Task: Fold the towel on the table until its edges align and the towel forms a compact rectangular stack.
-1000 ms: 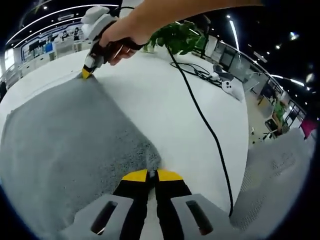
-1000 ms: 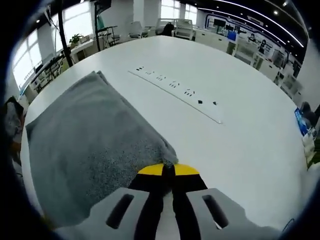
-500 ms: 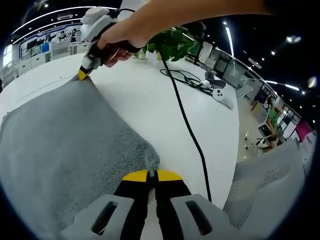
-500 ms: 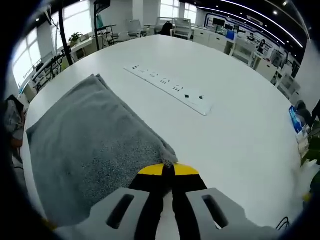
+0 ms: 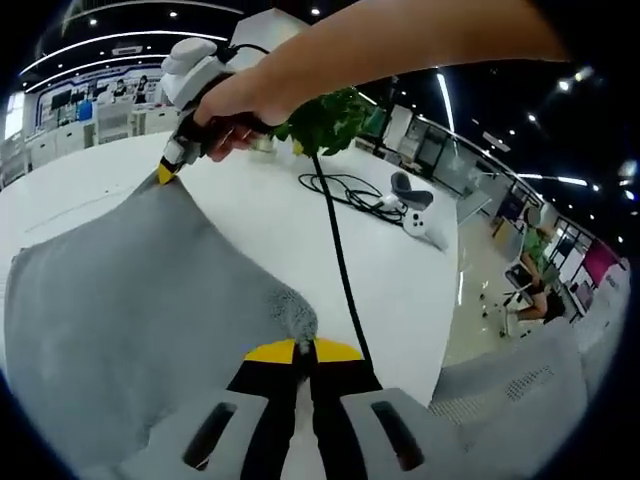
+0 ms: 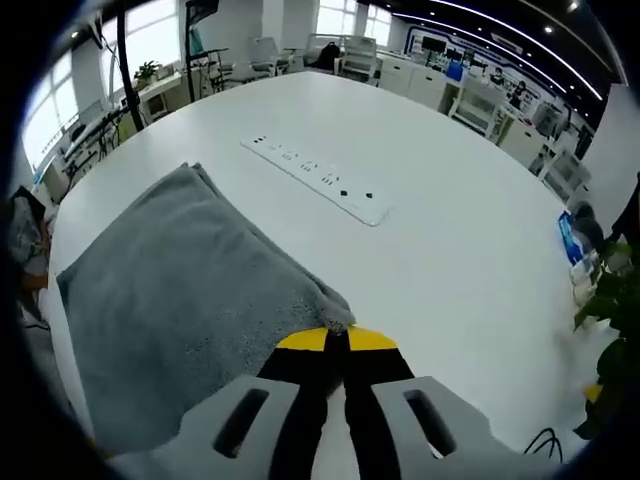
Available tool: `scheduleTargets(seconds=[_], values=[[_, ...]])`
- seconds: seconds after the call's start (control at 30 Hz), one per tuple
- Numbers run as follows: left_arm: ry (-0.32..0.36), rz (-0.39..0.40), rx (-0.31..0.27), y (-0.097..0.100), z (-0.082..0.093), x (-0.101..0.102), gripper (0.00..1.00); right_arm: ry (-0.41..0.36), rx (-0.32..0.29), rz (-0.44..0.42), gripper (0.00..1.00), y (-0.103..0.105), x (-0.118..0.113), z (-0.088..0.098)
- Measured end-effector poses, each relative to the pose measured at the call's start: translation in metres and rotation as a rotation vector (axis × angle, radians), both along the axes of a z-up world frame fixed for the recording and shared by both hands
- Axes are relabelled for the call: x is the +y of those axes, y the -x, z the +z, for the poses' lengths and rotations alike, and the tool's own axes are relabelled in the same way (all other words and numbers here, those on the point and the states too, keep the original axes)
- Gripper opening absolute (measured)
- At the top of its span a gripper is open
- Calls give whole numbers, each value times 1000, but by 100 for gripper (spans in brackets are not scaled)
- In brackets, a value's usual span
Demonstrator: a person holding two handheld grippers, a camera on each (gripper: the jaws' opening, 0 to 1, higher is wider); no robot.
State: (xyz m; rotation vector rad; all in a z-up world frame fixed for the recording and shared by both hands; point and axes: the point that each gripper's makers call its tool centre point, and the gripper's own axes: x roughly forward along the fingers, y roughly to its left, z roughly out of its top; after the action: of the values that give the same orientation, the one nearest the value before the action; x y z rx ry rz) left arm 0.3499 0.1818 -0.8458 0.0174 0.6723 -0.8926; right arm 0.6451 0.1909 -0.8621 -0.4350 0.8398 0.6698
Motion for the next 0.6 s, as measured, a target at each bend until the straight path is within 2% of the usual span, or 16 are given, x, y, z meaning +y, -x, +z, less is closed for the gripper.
scheduleTargets(seconds=[0.2, 0.3, 0.6], values=[[41, 23, -25, -2, 22, 2, 3, -25, -5, -51, 2, 2, -6, 20], [63, 36, -40, -3, 34, 7, 3, -43, -9, -64, 2, 5, -6, 36], [100, 81, -110, -5, 69, 31, 3, -81, -14, -95, 2, 3, 7, 58]])
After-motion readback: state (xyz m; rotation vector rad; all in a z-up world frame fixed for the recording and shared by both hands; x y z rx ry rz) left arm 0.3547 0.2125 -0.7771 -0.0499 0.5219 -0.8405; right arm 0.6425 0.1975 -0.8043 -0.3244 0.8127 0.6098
